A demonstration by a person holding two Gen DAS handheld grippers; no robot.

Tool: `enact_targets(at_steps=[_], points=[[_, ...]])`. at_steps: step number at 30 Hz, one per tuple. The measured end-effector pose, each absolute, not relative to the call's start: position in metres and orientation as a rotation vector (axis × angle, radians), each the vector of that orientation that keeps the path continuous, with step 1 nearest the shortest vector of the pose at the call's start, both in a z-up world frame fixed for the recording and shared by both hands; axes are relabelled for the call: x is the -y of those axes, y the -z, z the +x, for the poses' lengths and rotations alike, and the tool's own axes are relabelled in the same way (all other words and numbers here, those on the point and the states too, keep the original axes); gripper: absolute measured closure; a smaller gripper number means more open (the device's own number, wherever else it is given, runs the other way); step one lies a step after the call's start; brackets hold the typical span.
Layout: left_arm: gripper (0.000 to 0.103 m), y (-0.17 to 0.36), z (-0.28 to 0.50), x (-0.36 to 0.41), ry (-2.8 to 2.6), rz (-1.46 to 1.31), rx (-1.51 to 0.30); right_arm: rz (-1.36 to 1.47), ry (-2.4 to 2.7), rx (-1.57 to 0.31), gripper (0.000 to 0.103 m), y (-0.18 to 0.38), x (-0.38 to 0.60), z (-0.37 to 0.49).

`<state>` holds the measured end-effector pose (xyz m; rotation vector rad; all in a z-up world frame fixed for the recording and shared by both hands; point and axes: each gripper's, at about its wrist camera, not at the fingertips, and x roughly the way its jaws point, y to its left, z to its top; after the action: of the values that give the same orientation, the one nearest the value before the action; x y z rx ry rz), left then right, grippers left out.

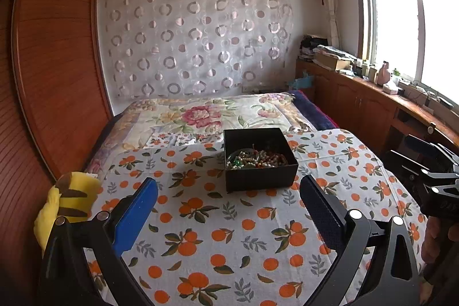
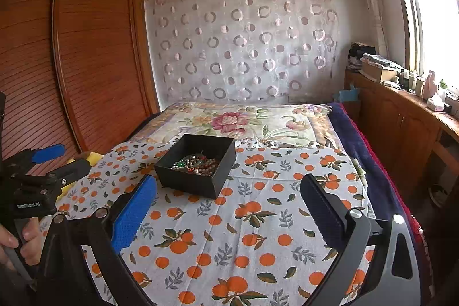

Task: Organize jewelry

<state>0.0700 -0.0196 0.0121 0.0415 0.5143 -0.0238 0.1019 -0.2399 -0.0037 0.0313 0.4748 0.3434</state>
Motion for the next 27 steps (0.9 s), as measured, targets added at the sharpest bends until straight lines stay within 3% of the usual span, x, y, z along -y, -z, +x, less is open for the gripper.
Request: enact_targets(at_steps=[27], points=[[0.007, -0.021, 0.055, 0.022, 0.03, 0.036, -0.494, 0.032, -0.328, -0.474, 0.002, 0.001, 0.245, 0.097]])
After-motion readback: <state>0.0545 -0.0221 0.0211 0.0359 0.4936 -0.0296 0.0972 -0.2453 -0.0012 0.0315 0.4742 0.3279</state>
